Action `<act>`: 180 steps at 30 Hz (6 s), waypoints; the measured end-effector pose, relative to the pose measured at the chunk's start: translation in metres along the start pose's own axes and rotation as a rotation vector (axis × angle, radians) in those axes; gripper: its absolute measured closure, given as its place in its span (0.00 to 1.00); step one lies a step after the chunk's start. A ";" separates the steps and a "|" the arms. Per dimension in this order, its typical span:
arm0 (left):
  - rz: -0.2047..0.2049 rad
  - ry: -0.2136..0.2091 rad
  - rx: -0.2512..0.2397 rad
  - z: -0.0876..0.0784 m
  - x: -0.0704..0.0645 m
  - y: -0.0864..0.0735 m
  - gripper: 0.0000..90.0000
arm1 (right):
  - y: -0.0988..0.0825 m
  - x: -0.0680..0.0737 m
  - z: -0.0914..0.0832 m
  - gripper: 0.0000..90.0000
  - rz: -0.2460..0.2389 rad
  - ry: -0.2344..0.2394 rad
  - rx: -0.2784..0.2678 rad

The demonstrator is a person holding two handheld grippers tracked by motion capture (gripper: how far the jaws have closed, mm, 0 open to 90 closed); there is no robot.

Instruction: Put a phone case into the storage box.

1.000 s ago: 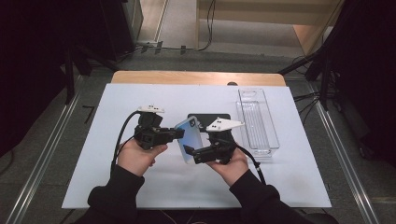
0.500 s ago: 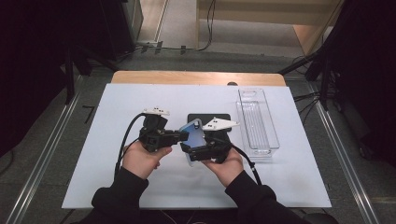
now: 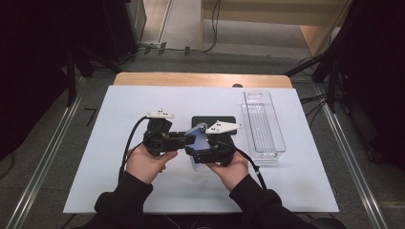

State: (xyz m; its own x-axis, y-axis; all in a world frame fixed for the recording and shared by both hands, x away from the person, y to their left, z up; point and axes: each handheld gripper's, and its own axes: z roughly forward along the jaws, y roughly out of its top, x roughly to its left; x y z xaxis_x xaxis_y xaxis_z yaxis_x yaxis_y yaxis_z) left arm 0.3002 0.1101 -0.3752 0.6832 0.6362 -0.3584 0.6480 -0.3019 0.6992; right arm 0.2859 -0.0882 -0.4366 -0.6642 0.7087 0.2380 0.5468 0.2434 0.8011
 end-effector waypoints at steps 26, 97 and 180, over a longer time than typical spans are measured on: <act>0.179 -0.082 0.016 -0.005 0.017 -0.019 0.34 | 0.001 -0.032 -0.012 0.17 0.017 -0.016 0.002; 0.087 -0.019 0.036 -0.026 0.060 -0.099 0.34 | 0.045 -0.141 -0.116 0.17 0.113 -0.207 -0.165; 0.094 -0.047 0.062 -0.015 0.063 -0.098 0.34 | 0.055 -0.267 -0.005 0.09 0.322 -0.521 -0.063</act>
State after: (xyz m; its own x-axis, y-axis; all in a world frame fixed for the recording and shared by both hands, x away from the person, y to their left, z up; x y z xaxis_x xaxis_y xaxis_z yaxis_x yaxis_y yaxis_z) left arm 0.2745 0.1905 -0.4568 0.7558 0.5695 -0.3231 0.5992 -0.4026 0.6920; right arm 0.4910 -0.2673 -0.4538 -0.1249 0.9745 0.1867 0.6365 -0.0656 0.7685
